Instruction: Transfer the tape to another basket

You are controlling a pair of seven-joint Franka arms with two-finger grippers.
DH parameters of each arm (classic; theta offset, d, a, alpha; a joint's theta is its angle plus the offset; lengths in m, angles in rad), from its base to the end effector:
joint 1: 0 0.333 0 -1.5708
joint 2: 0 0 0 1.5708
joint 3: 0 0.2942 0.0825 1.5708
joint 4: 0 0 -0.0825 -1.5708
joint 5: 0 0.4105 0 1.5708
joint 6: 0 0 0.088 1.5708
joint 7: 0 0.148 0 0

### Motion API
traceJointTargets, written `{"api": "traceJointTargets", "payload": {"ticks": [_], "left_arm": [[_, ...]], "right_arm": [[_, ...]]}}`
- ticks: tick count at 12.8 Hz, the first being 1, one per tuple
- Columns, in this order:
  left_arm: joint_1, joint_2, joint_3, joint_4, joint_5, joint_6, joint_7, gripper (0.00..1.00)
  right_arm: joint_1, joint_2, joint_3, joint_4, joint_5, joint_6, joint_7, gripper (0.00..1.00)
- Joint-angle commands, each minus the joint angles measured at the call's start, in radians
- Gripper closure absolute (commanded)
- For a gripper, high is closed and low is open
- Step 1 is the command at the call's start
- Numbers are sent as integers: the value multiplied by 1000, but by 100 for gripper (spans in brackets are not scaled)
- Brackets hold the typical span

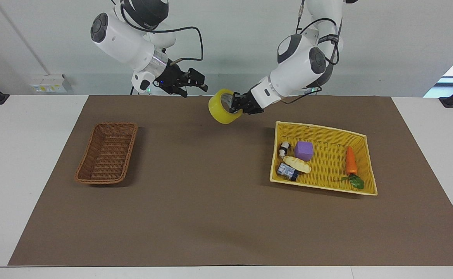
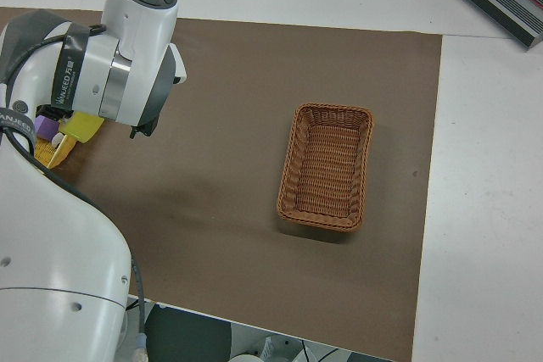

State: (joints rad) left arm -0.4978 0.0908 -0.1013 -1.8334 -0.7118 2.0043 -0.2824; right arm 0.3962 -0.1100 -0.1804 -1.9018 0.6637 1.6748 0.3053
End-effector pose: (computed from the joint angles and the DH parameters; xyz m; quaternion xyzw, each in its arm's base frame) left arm 0.4853 -0.4069 0.4364 0.9445 -0.0153 -0.1055 0.3108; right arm 0.5148 0.1972 0.4970 -0.9373 0.0940 0.1401 0.3049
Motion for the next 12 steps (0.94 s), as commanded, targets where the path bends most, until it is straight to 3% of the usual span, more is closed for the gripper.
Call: {"api": "traceJointTargets", "payload": {"ticks": [1, 7, 8, 9, 10, 11, 12], "left_arm": [[-74, -13, 14, -10, -26, 79, -46, 100], [-91, -13, -23, 11, -78, 128, -89, 100], [-91, -13, -24, 11, -78, 135, -92, 100], [-91, -13, -25, 11, -78, 136, -92, 100], [-91, -13, -25, 11, -78, 136, -92, 100], [-91, -13, -25, 11, -78, 136, -92, 100], [-91, -14, -25, 11, -80, 139, -96, 69]], "right_arm": [[-7, -17, 1, -52, 60, 45, -8, 0], [-39, -28, -1, -98, 73, 27, -135, 0], [-39, -28, -2, -98, 65, 23, -144, 20], [-37, -27, -1, -97, 63, 23, -141, 62], [-37, -27, -1, -95, 62, 22, -131, 97], [-37, -27, -1, -94, 62, 19, -114, 100], [-37, -24, -1, -91, 60, 14, -104, 100]]}}
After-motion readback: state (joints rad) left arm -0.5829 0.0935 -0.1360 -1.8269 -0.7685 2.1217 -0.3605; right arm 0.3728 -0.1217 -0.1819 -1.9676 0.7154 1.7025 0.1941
